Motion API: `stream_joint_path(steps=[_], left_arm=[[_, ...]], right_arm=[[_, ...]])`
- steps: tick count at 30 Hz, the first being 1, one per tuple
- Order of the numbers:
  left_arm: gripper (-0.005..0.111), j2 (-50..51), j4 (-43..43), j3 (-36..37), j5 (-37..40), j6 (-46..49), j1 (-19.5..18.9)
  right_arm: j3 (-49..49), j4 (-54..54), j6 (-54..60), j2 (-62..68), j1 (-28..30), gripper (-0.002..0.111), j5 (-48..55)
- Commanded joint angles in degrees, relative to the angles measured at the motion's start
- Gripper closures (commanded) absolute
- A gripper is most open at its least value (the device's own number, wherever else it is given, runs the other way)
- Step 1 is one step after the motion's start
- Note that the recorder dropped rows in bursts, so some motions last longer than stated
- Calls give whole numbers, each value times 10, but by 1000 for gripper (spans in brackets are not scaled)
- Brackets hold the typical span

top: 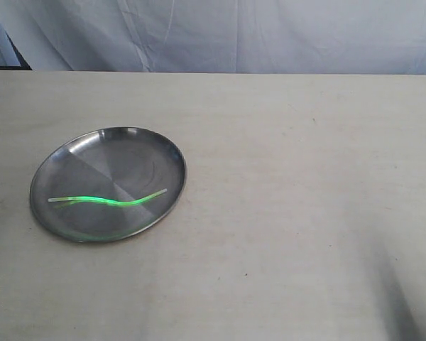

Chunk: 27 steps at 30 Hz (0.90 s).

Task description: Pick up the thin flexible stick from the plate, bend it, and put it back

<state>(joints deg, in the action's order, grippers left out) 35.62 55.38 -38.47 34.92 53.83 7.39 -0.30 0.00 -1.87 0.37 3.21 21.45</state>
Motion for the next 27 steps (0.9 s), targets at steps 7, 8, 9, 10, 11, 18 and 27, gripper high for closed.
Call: stream_joint_path(steps=[7,8,9,10,11,18,27], left_arm=[[107,-109,-379,117,-81,-413,2],[107,-128,-409,135,-91,-440,2],[107,-147,-432,153,-103,-459,2],[107,-162,-444,169,-118,-472,2],[107,-181,-457,188,-132,-487,2],[107,-273,-469,315,-251,-501,2],[107,-323,-447,385,-299,-504,2]], right_arm=[[3,6,4,-4,2,109,-7],[3,6,4,-4,2,109,-7],[3,6,4,-4,2,109,-7],[3,6,4,-4,2,109,-7],[3,6,4,-4,2,109,-7],[3,6,4,-4,2,109,-7],[3,6,4,-4,2,109,-5]])
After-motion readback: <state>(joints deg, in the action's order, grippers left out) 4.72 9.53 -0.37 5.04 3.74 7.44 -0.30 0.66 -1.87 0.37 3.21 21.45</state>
